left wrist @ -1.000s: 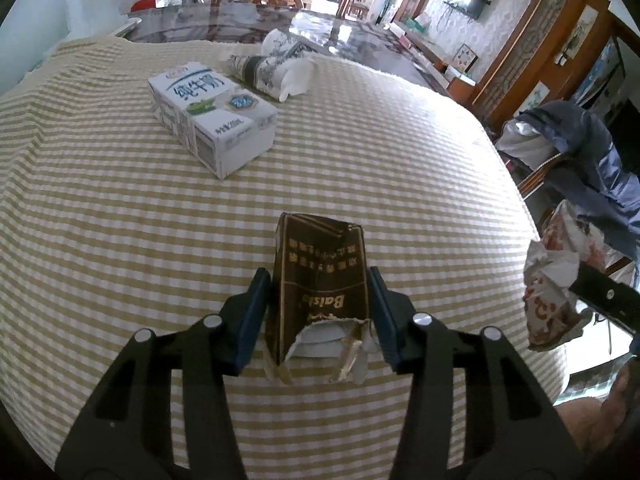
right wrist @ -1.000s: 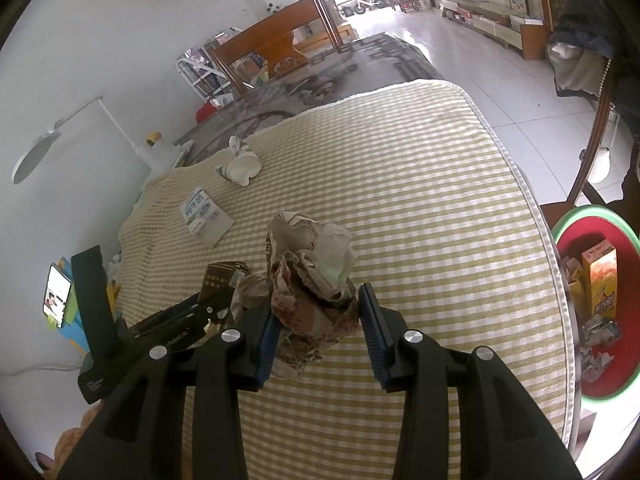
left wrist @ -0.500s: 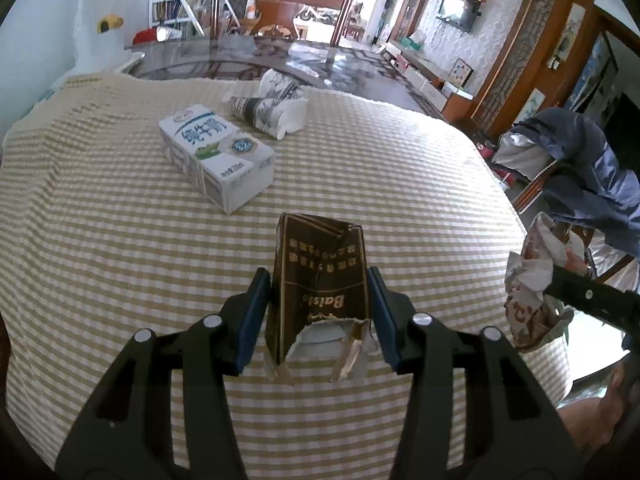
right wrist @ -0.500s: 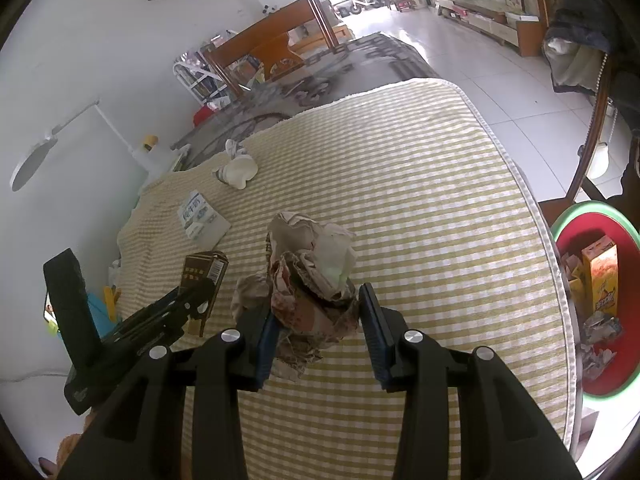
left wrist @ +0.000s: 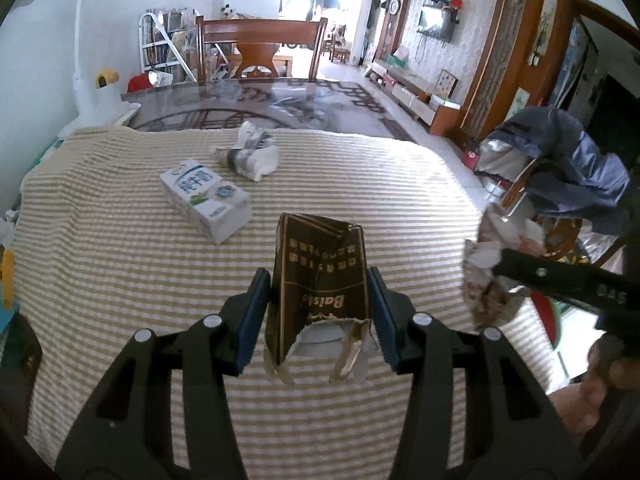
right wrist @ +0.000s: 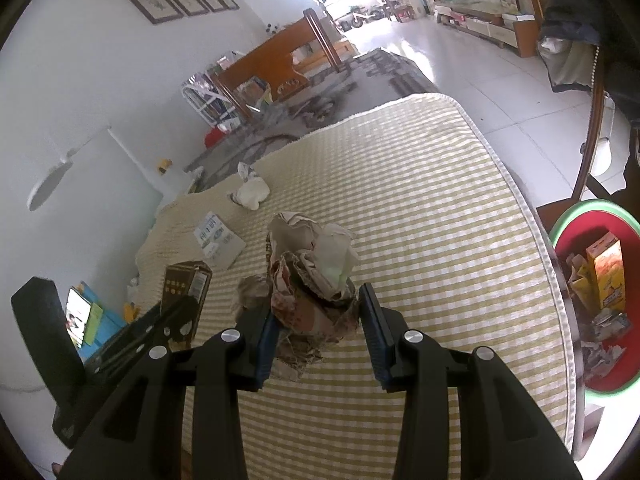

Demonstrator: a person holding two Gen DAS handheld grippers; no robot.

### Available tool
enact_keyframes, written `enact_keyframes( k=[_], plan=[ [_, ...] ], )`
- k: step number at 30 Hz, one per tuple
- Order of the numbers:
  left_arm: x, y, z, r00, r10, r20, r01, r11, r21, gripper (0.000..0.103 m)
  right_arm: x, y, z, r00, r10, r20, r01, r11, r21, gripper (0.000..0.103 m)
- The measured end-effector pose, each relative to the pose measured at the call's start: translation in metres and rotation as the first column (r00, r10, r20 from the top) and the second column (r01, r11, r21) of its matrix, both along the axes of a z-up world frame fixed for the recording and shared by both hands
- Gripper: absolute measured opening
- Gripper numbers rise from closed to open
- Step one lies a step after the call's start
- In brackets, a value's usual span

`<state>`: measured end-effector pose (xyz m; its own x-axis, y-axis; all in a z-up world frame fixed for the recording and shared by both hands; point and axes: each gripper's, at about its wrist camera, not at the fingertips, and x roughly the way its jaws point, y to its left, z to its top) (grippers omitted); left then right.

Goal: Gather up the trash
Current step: 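Lift the brown box with the left tool while the right tool lifts the crumpled paper, then carry both items over the red bin and open both tools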

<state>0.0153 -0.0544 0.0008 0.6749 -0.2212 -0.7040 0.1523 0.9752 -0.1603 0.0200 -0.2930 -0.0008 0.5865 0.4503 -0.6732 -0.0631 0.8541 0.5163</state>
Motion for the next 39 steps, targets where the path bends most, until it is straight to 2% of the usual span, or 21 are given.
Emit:
enact_keyframes(
  k=[7,10,15,18,22,26,31,35,36,37,38,39],
  plan=[
    [-0.009,-0.043,0.017,0.996,-0.092,-0.019,0.091,0.995,-0.043,0.047,-0.025,-0.027,0.017,0.997,-0.055,0.059,0.048,0.992,0.117,0.038],
    [-0.008,-0.066,0.019,0.985,-0.164,-0.06,0.157,0.982,-0.107,0.047,-0.045,-0.063,0.021,0.986,-0.144,0.08,0.129,0.978,0.165,0.038],
    [0.001,-0.128,0.012,0.921,-0.349,-0.171,0.308,0.924,-0.227,0.047,-0.068,-0.134,0.007,0.949,-0.316,0.019,0.303,0.923,0.239,0.039],
    [0.005,-0.168,0.013,0.882,-0.43,-0.195,0.376,0.889,-0.261,0.047,-0.081,-0.172,-0.004,0.907,-0.422,-0.008,0.415,0.888,0.199,0.039],
    [0.01,-0.212,0.01,0.841,-0.495,-0.218,0.44,0.861,-0.255,0.047,-0.095,-0.209,-0.022,0.858,-0.512,-0.053,0.512,0.84,0.177,0.039],
    [0.013,-0.242,0.003,0.812,-0.53,-0.245,0.475,0.844,-0.25,0.047,-0.107,-0.23,-0.036,0.83,-0.553,-0.074,0.557,0.814,0.163,0.039],
    [0.01,-0.265,-0.005,0.789,-0.555,-0.262,0.505,0.83,-0.237,0.047,-0.113,-0.239,-0.044,0.818,-0.569,-0.086,0.575,0.804,0.15,0.039],
    [0.007,-0.271,-0.006,0.786,-0.562,-0.259,0.518,0.826,-0.222,0.047,-0.114,-0.238,-0.048,0.817,-0.569,-0.093,0.577,0.803,0.148,0.04],
    [0.007,-0.271,-0.007,0.787,-0.562,-0.255,0.521,0.826,-0.213,0.048,-0.111,-0.238,-0.05,0.817,-0.569,-0.095,0.577,0.803,0.151,0.043],
    [0.007,-0.271,-0.008,0.791,-0.557,-0.252,0.52,0.83,-0.202,0.054,-0.112,-0.238,-0.051,0.815,-0.571,-0.096,0.579,0.8,0.157,0.047],
    [0.008,-0.27,-0.01,0.797,-0.548,-0.252,0.513,0.836,-0.196,0.063,-0.111,-0.239,-0.052,0.813,-0.574,-0.101,0.582,0.797,0.161,0.053],
    [0.011,-0.267,-0.011,0.804,-0.539,-0.25,0.501,0.841,-0.204,0.08,-0.111,-0.24,-0.054,0.807,-0.581,-0.105,0.591,0.789,0.167,0.066]
  ],
)
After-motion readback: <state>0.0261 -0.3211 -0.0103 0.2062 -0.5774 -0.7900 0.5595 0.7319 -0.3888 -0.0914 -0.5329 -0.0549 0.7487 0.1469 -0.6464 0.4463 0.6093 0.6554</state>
